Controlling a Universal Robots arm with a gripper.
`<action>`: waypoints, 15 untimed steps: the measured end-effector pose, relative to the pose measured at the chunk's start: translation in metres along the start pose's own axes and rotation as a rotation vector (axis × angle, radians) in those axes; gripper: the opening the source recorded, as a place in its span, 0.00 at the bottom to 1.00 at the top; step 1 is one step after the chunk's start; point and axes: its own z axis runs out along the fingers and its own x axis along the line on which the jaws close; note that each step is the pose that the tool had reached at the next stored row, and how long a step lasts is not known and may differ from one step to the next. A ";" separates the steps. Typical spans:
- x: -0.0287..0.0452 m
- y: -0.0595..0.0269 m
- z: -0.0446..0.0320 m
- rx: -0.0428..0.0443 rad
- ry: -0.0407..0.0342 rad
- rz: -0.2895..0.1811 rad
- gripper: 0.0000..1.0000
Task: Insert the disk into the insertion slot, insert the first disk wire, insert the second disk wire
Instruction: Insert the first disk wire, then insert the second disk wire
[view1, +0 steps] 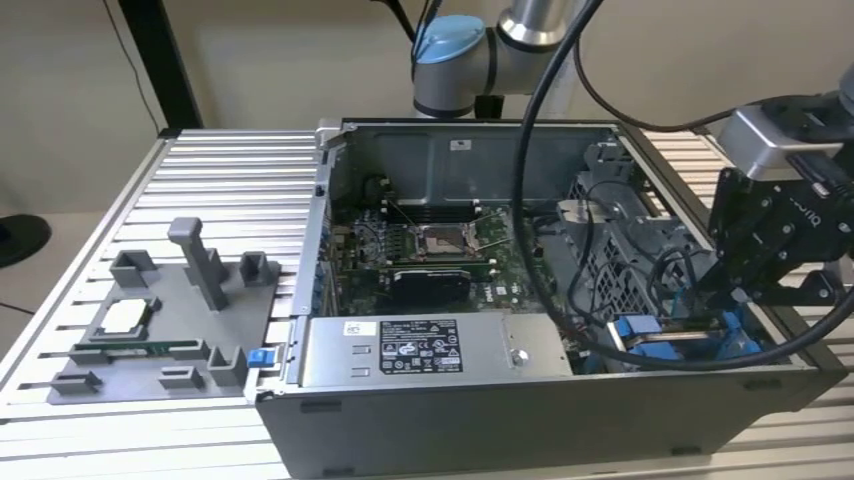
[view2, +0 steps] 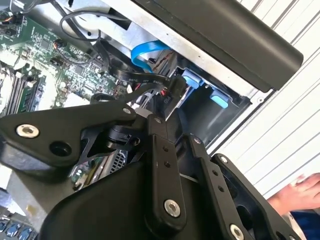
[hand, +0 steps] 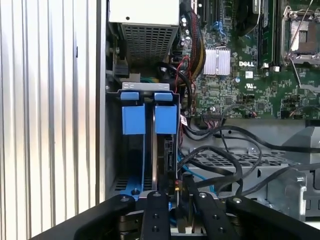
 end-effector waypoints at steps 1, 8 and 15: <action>-0.0001 0.0000 -0.0010 -0.0002 -0.0001 0.000 1.00; -0.0004 0.0002 -0.0040 -0.0004 -0.0001 0.000 1.00; -0.0005 0.0003 -0.0055 -0.0003 0.0002 0.000 1.00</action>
